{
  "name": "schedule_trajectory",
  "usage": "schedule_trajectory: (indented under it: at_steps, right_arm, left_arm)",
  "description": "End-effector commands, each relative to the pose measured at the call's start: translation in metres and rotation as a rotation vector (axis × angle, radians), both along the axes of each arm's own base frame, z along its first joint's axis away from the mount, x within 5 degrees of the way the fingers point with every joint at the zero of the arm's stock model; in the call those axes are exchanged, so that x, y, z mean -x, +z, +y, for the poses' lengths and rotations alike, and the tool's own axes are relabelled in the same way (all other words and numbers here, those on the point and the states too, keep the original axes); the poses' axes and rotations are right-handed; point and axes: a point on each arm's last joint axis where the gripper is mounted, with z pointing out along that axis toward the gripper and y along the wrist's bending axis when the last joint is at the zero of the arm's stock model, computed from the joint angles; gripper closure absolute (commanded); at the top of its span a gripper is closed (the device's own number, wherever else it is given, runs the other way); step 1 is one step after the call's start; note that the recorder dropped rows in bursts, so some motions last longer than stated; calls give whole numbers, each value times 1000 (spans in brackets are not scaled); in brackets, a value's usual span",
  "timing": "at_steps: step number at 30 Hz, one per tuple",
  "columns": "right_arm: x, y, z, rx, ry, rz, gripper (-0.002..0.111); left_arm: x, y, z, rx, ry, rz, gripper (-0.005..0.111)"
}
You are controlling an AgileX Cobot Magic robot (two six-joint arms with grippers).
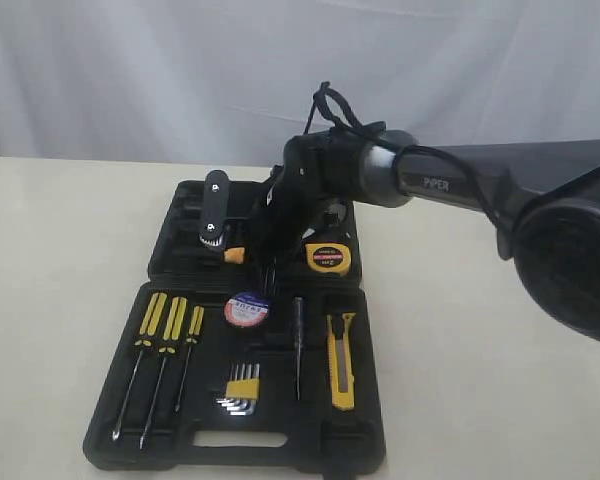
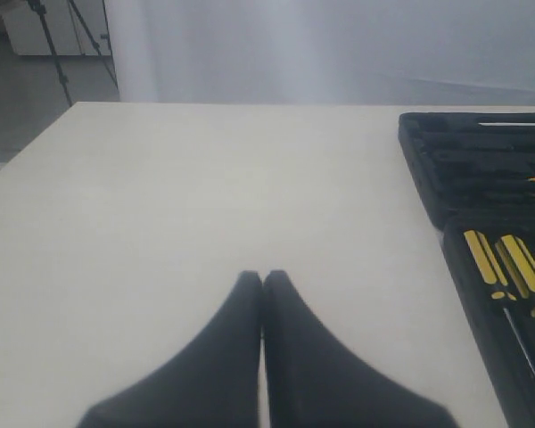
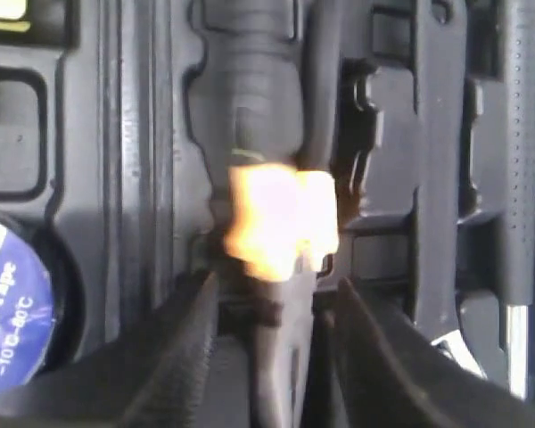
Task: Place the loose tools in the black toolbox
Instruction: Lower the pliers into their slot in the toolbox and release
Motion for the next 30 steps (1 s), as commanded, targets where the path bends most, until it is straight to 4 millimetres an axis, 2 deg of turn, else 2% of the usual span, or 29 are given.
schedule_trajectory:
  at_steps: [1, 11, 19, 25, 30]
  right_arm:
    - [4, -6, 0, 22, 12, 48, 65]
    - [-5, 15, 2, 14, 15, 12, 65]
    - [5, 32, 2, 8, -31, 204, 65]
    - [20, 59, -7, 31, -37, 315, 91]
    - [27, 86, -31, 11, -117, 330, 97]
  left_arm:
    - [0, 0, -1, 14, -5, -8, 107]
    - [0, 0, -1, 14, -5, -8, 107]
    - [0, 0, -1, 14, -5, -8, 107]
    - [0, 0, -1, 14, -5, -8, 107]
    - [0, 0, -1, 14, -5, -8, 107]
